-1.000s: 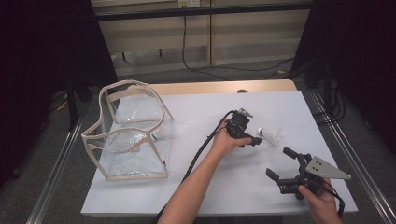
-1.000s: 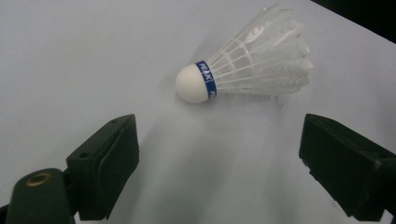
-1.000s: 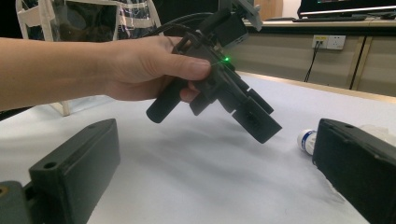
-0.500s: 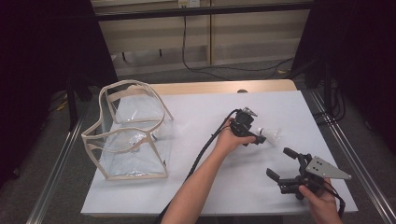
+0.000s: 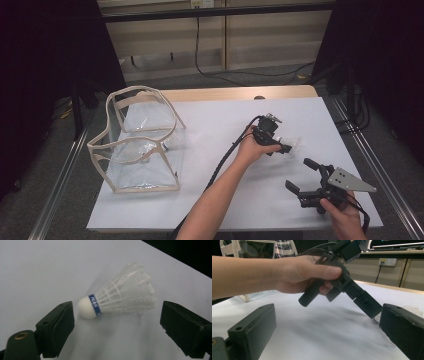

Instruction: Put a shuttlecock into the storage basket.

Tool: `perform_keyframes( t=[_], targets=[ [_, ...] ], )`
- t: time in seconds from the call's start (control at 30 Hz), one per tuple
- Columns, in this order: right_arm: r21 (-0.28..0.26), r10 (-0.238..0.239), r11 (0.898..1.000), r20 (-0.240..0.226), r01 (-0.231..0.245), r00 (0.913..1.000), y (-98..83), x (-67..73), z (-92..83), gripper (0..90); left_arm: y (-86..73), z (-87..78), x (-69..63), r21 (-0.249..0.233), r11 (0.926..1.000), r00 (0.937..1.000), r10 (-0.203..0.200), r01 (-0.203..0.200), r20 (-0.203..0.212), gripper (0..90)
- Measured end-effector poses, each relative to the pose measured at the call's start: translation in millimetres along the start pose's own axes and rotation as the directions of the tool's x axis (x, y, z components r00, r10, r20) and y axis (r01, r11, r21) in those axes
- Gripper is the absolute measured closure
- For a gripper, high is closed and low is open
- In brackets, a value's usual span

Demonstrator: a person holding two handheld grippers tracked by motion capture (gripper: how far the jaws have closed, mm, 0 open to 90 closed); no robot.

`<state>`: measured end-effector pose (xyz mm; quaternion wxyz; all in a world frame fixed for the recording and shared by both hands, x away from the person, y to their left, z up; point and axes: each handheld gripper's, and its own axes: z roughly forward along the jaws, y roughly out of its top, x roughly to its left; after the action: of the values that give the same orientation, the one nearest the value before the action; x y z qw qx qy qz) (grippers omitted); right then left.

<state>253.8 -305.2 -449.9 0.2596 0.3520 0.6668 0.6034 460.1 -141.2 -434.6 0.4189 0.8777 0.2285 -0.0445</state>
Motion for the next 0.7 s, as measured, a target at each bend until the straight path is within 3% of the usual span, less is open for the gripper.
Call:
perform_keyframes(
  t=[0.33, 0.57, 0.7],
  targets=[
    [0.000, 0.003, 1.000, 0.001, -0.003, 1.0000, -0.2, -0.2, -0.7, 0.7, 8.2, 12.1, -10.4, -0.003, 1.0000, 0.9994, 0.000, 0.000, -0.035, 7.8],
    [-0.002, 0.002, 1.000, 0.001, -0.002, 1.0000, -0.4, -0.6, -1.2, 0.7, 7.4, 18.2, -10.7, -0.002, 0.9999, 0.9981, -0.016, 0.016, -0.059, 7.7],
    [-0.003, 0.000, 1.000, 0.000, 0.000, 1.0000, -0.3, -0.6, -1.4, 0.7, 4.8, 17.6, -9.4, 0.004, 0.9998, 0.9954, -0.018, 0.018, -0.094, 10.1]
  ],
)
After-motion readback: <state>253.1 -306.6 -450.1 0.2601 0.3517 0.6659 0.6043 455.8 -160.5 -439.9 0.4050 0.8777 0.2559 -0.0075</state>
